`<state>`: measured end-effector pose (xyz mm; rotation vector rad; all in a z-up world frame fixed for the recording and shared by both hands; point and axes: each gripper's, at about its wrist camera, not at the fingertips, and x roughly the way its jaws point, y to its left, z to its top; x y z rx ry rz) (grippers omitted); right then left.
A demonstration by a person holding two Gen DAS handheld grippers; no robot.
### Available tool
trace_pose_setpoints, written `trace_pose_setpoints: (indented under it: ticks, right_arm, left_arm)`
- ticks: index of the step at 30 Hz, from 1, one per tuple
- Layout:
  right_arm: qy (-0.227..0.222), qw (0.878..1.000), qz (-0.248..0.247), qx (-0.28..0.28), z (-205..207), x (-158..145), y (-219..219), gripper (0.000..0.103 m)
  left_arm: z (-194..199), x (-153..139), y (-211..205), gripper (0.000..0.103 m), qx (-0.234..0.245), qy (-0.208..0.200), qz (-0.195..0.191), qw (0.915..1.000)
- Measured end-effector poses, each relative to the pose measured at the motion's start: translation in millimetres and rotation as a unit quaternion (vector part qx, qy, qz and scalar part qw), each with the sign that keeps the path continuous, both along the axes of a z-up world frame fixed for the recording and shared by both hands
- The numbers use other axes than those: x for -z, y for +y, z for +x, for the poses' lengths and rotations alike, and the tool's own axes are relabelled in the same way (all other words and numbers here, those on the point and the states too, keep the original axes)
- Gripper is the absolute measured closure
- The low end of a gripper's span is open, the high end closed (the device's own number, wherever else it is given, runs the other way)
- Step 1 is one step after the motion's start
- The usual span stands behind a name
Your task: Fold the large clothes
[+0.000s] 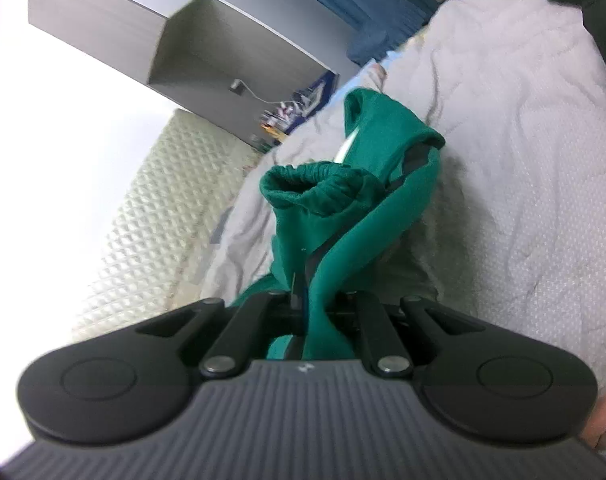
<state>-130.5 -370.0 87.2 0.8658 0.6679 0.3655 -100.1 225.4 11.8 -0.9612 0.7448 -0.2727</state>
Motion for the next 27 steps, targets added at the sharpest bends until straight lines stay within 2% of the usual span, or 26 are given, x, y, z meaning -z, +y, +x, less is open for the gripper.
trace_pose_setpoints:
  ticks: [10, 14, 18, 23, 27]
  right_arm:
    - [-0.026, 1.000, 0.000, -0.001, -48.1, -15.8, -4.4, 0.096]
    - [-0.026, 1.000, 0.001, 0.014, -45.7, -21.2, -3.9, 0.095]
    - [-0.044, 0.999, 0.000, 0.031, -8.7, -34.1, -1.2, 0.095]
    - [-0.035, 0.998, -0.001, 0.058, 74.3, -53.8, 2.3, 0.095]
    - [-0.005, 0.995, 0.008, 0.102, 144.7, -54.9, 1.1, 0.095]
  left_arm:
    - [-75.5, -27.7, 7.2, 0.095, 0.028, -0.046, 0.004, 0.9985]
    - [-79.9, -33.9, 11.7, 0.095, 0.033, -0.057, -0.015, 0.9977]
    - [-46.1, -51.6, 11.1, 0.095, 0.027, -0.076, -0.008, 0.9967]
    - [34.3, -82.6, 12.0, 0.095, -0.001, -0.075, -0.010, 0.9972]
    - [112.7, -102.0, 4.1, 0.095, -0.019, -0.072, 0.019, 0.9970]
